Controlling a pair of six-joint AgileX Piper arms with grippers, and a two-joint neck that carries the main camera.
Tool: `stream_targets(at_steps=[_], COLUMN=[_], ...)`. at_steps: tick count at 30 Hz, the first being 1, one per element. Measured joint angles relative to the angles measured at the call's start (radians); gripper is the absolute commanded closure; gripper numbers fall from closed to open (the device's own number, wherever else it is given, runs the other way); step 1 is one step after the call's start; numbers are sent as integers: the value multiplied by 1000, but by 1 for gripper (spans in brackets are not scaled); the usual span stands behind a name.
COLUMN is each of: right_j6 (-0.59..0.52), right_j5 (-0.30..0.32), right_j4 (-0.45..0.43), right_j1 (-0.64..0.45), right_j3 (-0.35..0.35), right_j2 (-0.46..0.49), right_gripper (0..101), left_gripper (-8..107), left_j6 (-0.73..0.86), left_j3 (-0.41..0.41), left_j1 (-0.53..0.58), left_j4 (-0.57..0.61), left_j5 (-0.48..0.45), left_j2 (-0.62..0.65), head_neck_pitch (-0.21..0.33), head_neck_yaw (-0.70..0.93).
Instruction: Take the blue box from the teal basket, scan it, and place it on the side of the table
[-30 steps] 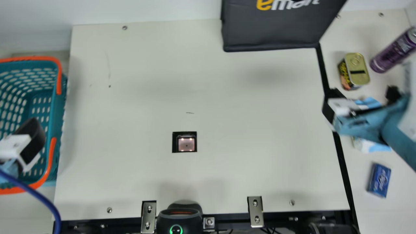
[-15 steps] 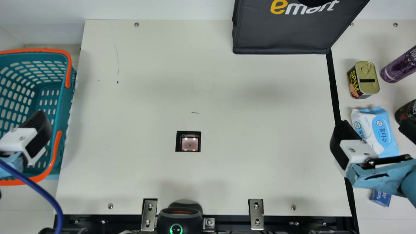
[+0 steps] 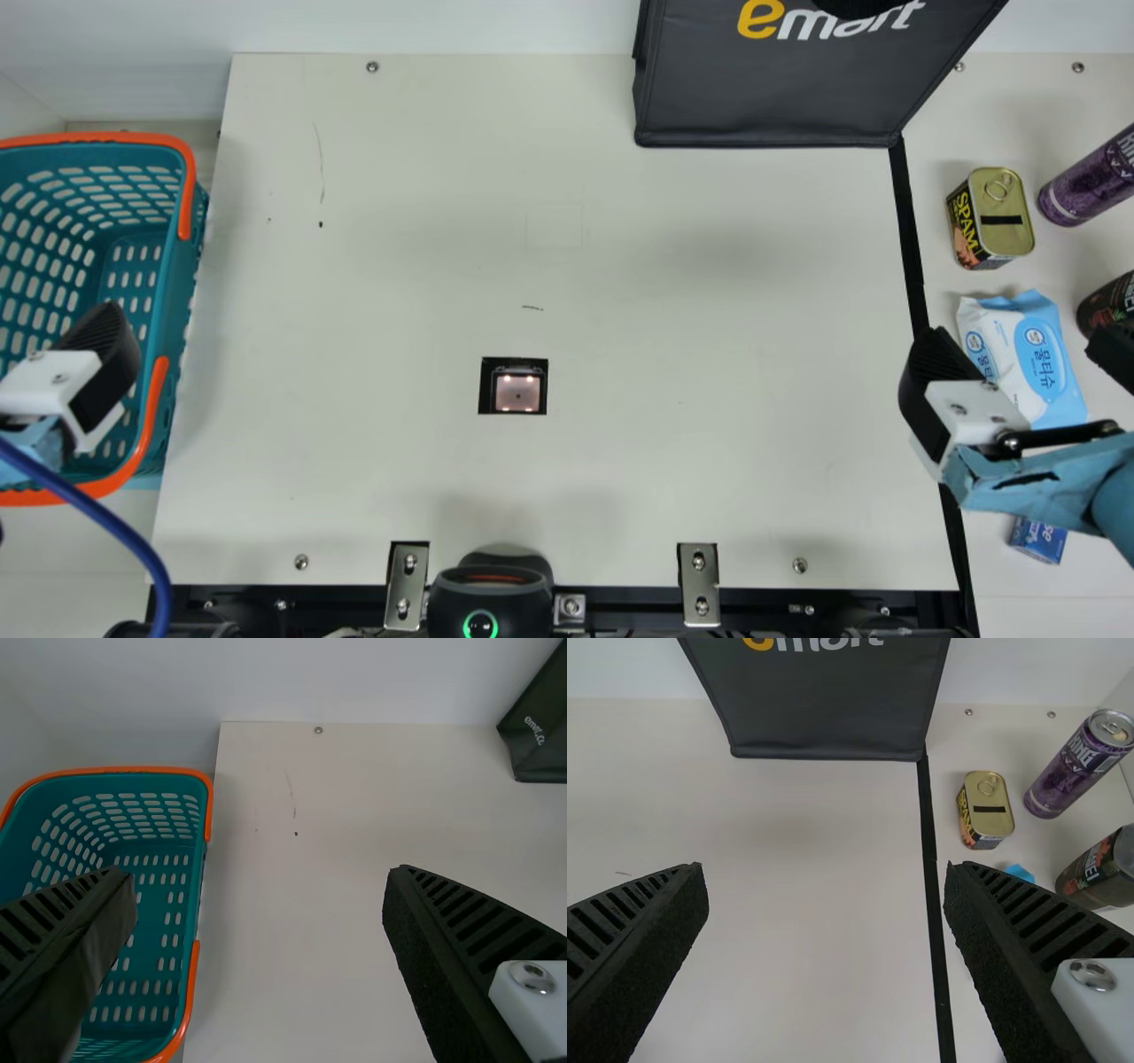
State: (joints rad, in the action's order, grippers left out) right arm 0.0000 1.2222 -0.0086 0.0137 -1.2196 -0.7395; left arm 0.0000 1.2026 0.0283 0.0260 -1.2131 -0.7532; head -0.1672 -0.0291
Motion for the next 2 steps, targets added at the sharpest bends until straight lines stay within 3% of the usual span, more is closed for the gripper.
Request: stream_targets(at_steps=[2], right_j6=[0], right_j5=[0], right_j4=[0], right_j1=[0], right_j3=[0], right_j2=[0], right_gripper=[6], left_gripper=[9], left_j6=[0], left_j3=[0], left_j1=[0], left_j4=[0], left_j5=[0], left_j2=[0], head_neck_pitch=[0], head_neck_yaw=[-2])
